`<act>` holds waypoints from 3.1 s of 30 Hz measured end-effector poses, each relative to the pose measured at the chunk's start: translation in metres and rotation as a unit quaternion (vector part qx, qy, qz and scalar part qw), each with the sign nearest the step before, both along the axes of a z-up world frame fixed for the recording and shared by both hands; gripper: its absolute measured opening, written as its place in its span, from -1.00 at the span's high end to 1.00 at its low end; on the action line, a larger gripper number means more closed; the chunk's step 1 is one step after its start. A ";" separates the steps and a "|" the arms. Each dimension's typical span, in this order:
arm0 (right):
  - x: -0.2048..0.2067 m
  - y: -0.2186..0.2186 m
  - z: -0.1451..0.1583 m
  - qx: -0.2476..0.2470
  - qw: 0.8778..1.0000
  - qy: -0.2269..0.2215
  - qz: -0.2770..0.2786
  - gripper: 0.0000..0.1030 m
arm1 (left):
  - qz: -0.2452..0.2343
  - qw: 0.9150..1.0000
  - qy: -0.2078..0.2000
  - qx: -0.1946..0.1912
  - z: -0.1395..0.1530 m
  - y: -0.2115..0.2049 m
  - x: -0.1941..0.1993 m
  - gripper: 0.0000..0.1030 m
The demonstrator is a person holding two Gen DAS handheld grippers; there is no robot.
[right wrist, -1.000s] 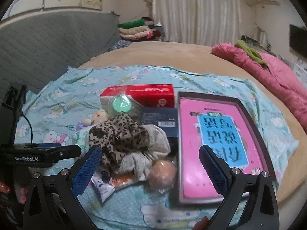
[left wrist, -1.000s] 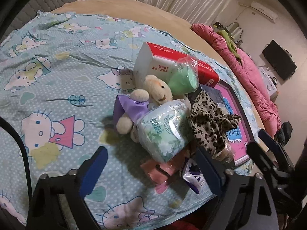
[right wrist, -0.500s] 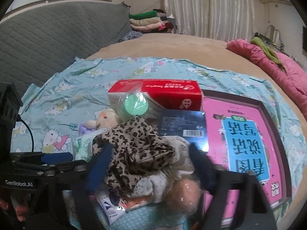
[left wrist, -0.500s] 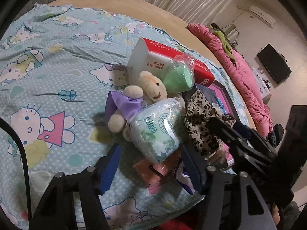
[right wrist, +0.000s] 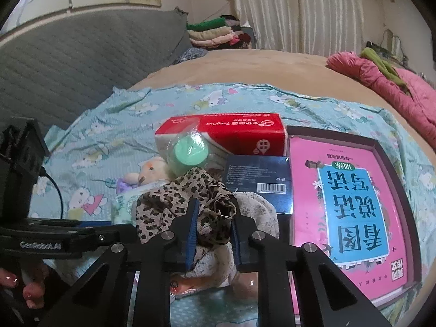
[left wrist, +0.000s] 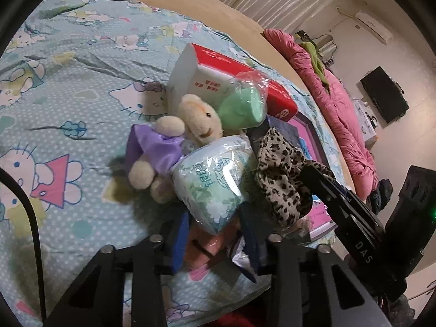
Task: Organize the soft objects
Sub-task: 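Grasp the leopard-print cloth with the right tool while the left tool grasps the wrapped diaper pack, then carry the leopard cloth and diaper pack with both tools over the pink book tray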
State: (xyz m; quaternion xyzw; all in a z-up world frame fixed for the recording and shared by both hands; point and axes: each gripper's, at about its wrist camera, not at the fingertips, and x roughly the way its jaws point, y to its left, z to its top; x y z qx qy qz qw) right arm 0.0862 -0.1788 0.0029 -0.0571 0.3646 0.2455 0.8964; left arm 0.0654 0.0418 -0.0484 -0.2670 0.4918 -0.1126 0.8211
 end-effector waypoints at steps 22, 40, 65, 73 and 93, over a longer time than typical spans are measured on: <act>-0.020 -0.030 0.042 0.043 0.996 -0.081 -0.014 0.76 | -0.004 0.998 -0.059 0.033 0.040 -0.014 -0.003 0.64; -0.018 -0.102 0.074 0.096 0.982 -0.119 -0.109 0.76 | -0.034 0.990 -0.110 0.085 0.093 -0.060 -0.005 0.64; -0.011 -0.211 0.065 0.117 0.951 -0.114 -0.261 0.76 | -0.136 0.977 -0.094 0.135 0.079 -0.194 0.034 0.64; -0.001 -0.229 0.048 0.117 0.949 -0.080 -0.280 0.76 | -0.156 0.971 -0.076 0.162 0.059 -0.225 0.045 0.64; 0.026 -0.234 -0.009 0.054 0.951 0.039 -0.303 0.69 | -0.199 0.960 -0.033 0.192 0.019 -0.249 0.048 0.64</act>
